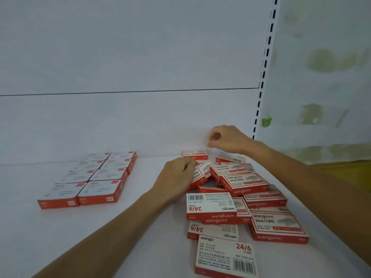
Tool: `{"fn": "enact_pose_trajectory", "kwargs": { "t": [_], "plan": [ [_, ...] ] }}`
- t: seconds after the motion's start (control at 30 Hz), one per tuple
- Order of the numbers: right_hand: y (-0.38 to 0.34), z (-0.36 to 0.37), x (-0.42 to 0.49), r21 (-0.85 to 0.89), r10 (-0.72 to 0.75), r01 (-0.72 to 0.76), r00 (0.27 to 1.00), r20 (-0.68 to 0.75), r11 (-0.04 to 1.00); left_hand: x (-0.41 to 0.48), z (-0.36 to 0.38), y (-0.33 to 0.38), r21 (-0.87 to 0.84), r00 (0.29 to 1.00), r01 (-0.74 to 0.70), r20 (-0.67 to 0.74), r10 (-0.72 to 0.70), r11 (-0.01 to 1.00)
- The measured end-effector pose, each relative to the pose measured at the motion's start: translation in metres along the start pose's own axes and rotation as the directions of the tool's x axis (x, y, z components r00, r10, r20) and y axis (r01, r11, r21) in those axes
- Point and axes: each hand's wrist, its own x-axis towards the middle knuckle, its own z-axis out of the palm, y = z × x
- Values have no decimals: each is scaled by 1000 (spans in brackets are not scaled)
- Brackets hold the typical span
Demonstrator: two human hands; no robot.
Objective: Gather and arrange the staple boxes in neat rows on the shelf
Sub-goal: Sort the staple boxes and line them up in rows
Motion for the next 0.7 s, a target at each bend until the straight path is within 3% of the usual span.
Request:
{"fn": "enact_pose_trajectory", "kwargs": {
  "t": [0.07,0.17,0.23,0.33,0.5,0.6,0.7],
  "plan": [
    [8,-15,-7,-65,60,-59,998,9,996,-1,0,3,-13,1000,-9,29,9,1000],
    [20,-25,-17,-199,261,-215,934,242,956,-5,0,5,-5,998,-19,59,20,1000],
    [25,-22,-23,-144,307,-275,906,290,951,-7,-2,6,-9,998,-14,64,15,1000],
    [26,-14,-27,-38,276,-274,943,185,961,-10,-4,9,-28,998,-11,66,13,1000],
    [24,-6,-35,-127,122,-120,992,8,985,-14,-8,8,-60,1000,26,6,-26,998],
    [16,-25,-40,38,34,-32,998,-58,999,-11,-10,6,-60,996,-15,-93,9,998],
    [-1,-36,-48,279,20,-27,999,27,960,-12,-9,9,-109,993,-63,-110,51,992]
  ]
}}
